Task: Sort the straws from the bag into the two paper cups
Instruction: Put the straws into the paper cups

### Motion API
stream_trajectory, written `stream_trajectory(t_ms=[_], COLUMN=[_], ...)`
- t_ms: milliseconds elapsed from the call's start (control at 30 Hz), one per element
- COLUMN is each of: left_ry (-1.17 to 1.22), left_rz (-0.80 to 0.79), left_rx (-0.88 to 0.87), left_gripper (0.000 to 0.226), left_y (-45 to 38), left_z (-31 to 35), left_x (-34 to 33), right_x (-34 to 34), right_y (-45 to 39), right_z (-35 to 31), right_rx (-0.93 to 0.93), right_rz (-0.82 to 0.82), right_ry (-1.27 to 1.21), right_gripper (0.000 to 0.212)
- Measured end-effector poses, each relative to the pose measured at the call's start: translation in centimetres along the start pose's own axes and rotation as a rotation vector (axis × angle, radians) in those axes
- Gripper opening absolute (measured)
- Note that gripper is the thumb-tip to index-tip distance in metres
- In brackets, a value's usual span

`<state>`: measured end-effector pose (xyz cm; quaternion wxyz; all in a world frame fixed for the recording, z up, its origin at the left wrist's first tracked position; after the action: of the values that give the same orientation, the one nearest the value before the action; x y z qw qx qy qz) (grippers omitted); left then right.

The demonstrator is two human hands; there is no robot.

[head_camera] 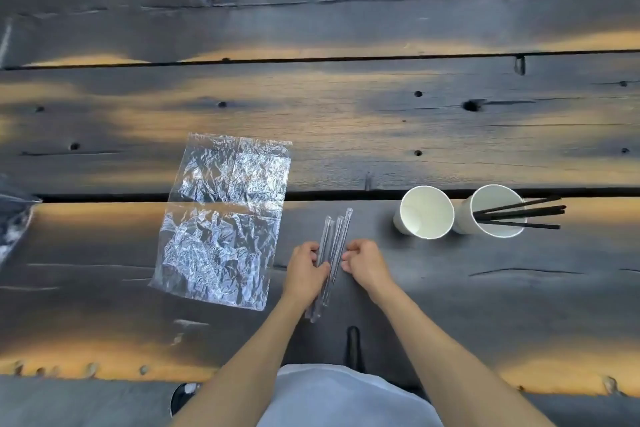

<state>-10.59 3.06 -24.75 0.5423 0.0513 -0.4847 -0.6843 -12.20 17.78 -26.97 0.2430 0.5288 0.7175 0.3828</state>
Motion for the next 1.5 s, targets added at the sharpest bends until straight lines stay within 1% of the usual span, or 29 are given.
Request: stream_trajectory(t_ms=[100, 133, 267, 333, 433, 500, 600, 700, 800, 833, 900, 967, 1067, 1133, 1200, 1267, 1333, 1400, 1433, 1500], left_ry=[0.097, 0.110, 0.145, 0.175, 0.186, 0.211, 0.202, 0.206, 0.220, 0.237, 0.286, 0.384, 0.538, 0.506, 0.416, 0.333, 0.222, 0.004, -0.125, -0.340], left_rz=[-0.013, -0.016, -0.013, -0.031, -0.055, -0.075, -0.085, -0.135, -0.198, -0.212, -0.254, -0.327, -0.431, -0.426, -0.387, -0.380, -0.367, -0.218, -0.115, 0.010], left_rx=[0.011, 0.016, 0.021, 0.035, 0.031, 0.016, -0.087, -0.190, -0.195, -0.186, -0.168, -0.141, -0.126, -0.185, -0.254, -0.307, -0.361, -0.386, -0.373, -0.279], left_gripper=[0.037, 0.035, 0.029, 0.023, 0.018, 0.012, 0.014, 0.018, 0.024, 0.027, 0.033, 0.031, 0.026, 0.025, 0.025, 0.027, 0.021, 0.008, 0.022, 0.067], left_y=[0.0, -0.1, -1.0, -1.3, -1.9, -1.8, -1.2, -0.5, -0.2, 0.0, 0.8, 1.7, 3.1, 3.6, 3.8, 3.8, 3.7, 3.5, 3.3, 3.1], left_z=[0.3, 0.3, -0.1, -0.1, -0.1, 0.1, 0.8, 1.1, -0.2, -0.8, -1.5, -1.6, -0.9, -0.2, 0.4, 1.0, 1.8, 2.4, 2.4, 2.2], left_x=[-0.5, -0.6, -0.3, 0.0, 0.3, 0.2, 0.2, 0.3, 0.1, 0.0, -0.5, -1.2, -2.1, -2.2, -2.3, -2.6, -3.2, -3.4, -3.3, -3.1], right_x=[-1.7, -2.1, -2.4, -2.2, -2.0, -2.2, -2.4, -2.0, -1.2, -0.9, -0.2, 0.3, 1.2, 1.9, 2.8, 3.8, 4.8, 6.3, 7.4, 9.9], right_y=[-1.1, -1.2, -1.1, -0.8, -0.6, -0.6, -0.4, 0.3, 1.3, 1.6, 2.2, 3.0, 4.5, 5.5, 6.5, 7.8, 9.1, 10.8, 11.8, 14.0], right_z=[0.0, -0.1, -0.7, -1.0, -1.1, -1.3, -2.0, -2.7, -3.5, -3.9, -4.7, -5.4, -5.9, -6.1, -5.8, -5.6, -5.3, -5.3, -5.4, -5.8], right_rx=[-0.022, -0.023, -0.007, -0.024, -0.022, -0.009, 0.023, 0.082, 0.148, 0.178, 0.242, 0.300, 0.358, 0.381, 0.390, 0.392, 0.406, 0.435, 0.460, 0.525], right_rz=[-0.053, -0.055, -0.034, -0.051, -0.089, -0.111, -0.129, -0.121, -0.082, -0.071, -0.055, -0.060, -0.074, -0.089, -0.101, -0.102, -0.091, -0.041, 0.007, 0.121], right_ry=[0.054, 0.062, 0.061, 0.010, -0.040, -0.017, 0.041, 0.055, 0.004, -0.022, -0.078, -0.110, -0.100, -0.098, -0.087, -0.067, -0.045, -0.067, -0.095, -0.176], right_gripper=[0.008, 0.009, 0.025, 0.022, 0.012, 0.017, 0.023, 0.028, 0.034, 0.032, 0.018, 0.005, 0.007, 0.004, 0.008, 0.006, 0.004, 0.005, 0.006, 0.007])
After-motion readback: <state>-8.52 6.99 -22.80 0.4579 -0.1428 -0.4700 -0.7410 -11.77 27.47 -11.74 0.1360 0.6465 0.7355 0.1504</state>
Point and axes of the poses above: each hand's wrist, its own y-axis away from the middle knuckle, its own x-axis out of the back of the hand, z = x × y, the point moved 6 cm from there along -y, towards the middle knuckle, and after that the axes turned 12 degrees about -z, right-handed, at the moved point
